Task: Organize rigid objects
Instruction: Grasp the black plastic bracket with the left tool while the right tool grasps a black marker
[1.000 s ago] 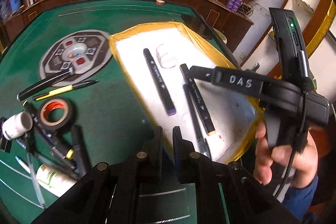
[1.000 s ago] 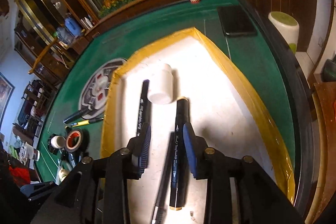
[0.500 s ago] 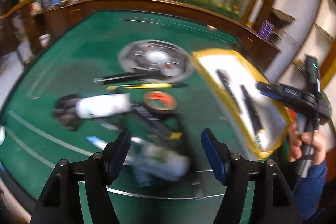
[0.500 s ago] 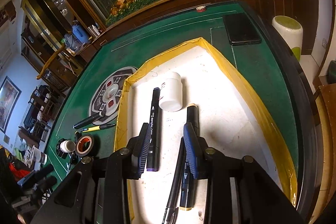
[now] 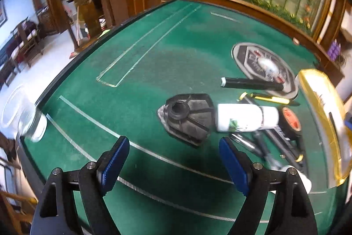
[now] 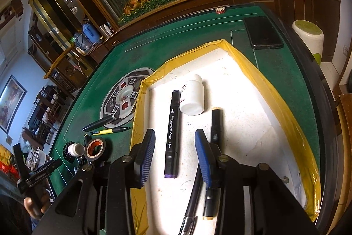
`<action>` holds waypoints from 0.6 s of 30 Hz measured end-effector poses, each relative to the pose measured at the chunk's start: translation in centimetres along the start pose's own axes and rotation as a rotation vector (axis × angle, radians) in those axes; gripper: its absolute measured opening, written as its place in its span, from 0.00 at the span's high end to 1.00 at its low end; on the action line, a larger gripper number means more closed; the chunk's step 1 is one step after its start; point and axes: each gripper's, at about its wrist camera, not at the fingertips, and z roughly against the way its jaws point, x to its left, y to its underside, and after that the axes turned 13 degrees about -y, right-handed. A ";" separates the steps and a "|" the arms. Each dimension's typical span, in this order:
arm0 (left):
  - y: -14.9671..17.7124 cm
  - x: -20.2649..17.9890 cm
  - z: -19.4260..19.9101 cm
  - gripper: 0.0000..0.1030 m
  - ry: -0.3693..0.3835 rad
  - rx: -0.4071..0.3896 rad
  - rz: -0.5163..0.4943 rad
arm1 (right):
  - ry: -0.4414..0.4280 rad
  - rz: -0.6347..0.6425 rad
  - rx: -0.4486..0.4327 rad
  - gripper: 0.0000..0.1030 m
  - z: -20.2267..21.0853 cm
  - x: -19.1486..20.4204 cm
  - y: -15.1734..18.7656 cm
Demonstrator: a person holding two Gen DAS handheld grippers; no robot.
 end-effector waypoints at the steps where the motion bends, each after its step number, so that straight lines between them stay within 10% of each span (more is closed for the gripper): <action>1: -0.2 -0.3 -0.5 0.16 -0.011 0.008 -0.009 | 0.000 -0.001 -0.001 0.65 0.0 0.0 0.0; 18: -1.7 -1.5 -2.8 0.27 -0.025 -0.025 -0.024 | -0.152 0.155 0.053 0.65 -0.5 5.9 1.7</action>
